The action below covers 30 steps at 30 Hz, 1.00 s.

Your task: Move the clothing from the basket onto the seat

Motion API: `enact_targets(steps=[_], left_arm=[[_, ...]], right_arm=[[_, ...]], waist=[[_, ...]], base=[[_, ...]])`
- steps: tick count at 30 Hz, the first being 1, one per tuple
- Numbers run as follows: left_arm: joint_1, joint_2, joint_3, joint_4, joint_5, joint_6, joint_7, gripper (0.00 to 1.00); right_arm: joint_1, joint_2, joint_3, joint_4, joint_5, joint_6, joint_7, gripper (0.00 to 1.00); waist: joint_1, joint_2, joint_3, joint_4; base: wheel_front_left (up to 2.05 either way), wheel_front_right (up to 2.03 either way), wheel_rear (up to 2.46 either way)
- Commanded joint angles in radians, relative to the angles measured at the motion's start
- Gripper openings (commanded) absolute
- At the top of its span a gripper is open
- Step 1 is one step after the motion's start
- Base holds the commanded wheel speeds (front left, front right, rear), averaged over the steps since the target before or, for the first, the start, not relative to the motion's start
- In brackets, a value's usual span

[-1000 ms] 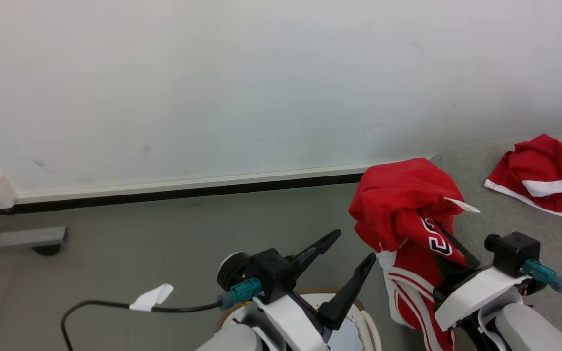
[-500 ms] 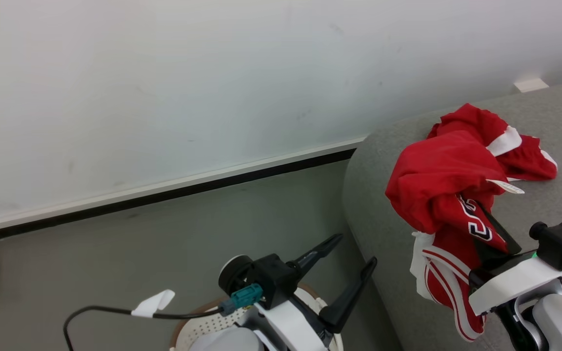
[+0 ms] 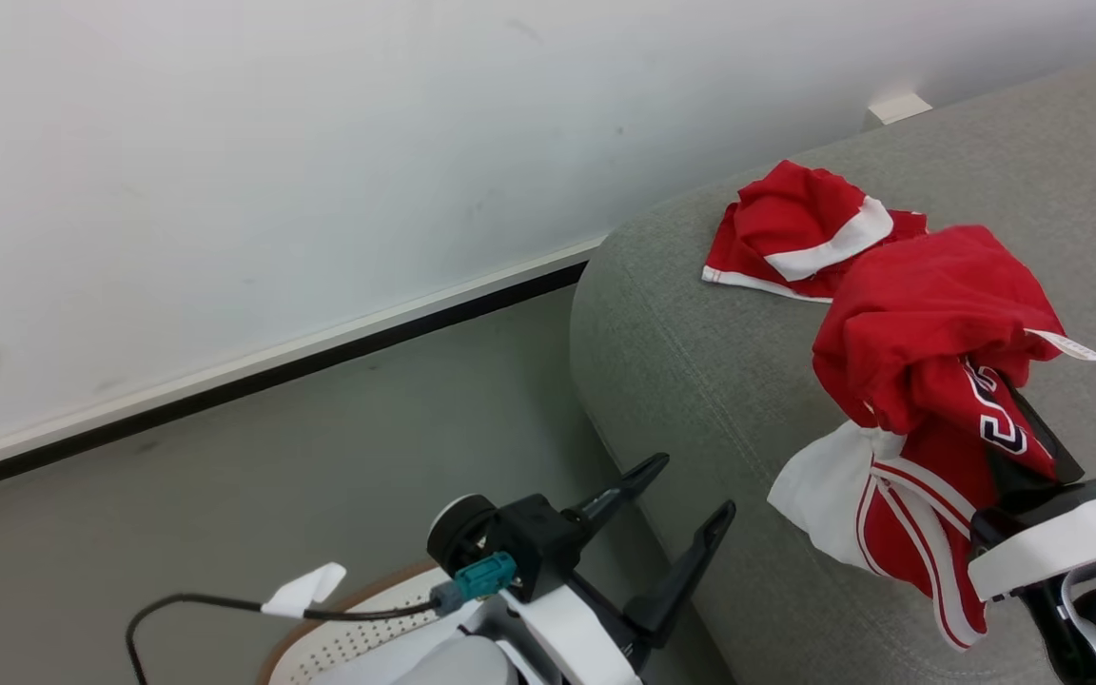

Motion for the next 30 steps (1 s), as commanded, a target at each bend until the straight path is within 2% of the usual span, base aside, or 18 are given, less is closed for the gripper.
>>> enact_targets(steps=[1,11,18,24,30], left_arm=[[-0.009,0.0,-0.001,0.003,0.004,-0.002,-0.01,1.0],[-0.02,0.001,-0.004,0.014,0.013,-0.002,-0.021,1.0],[-0.039,0.005,-0.01,0.015,0.027,0.0,-0.018,1.0],[-0.07,0.014,-0.012,0.01,0.037,-0.004,-0.008,1.0],[-0.101,0.021,-0.013,0.003,0.047,-0.009,0.006,1.0]], right_arm=[[0.013,-0.006,-0.009,-0.008,-0.004,-0.002,0.0,0.0],[-0.009,-0.014,-0.012,-0.019,-0.018,-0.002,0.0,0.0],[-0.084,-0.049,-0.016,-0.023,-0.041,-0.002,0.0,0.0],[-0.199,-0.114,-0.007,0.014,-0.052,-0.002,0.012,0.0],[-0.33,-0.206,0.006,0.073,-0.056,-0.002,0.023,0.0]], waist=[[0.0,-0.0001,0.002,-0.011],[0.0,-0.0001,0.013,-0.029],[0.0,-0.0001,0.051,-0.014],[0.0,-0.0001,0.112,0.02],[0.0,-0.0001,0.186,0.068]], base=[[0.0,0.0,0.0],[0.0,0.0,0.0],[0.0,0.0,0.0],[0.0,0.0,0.0],[0.0,0.0,0.0]])
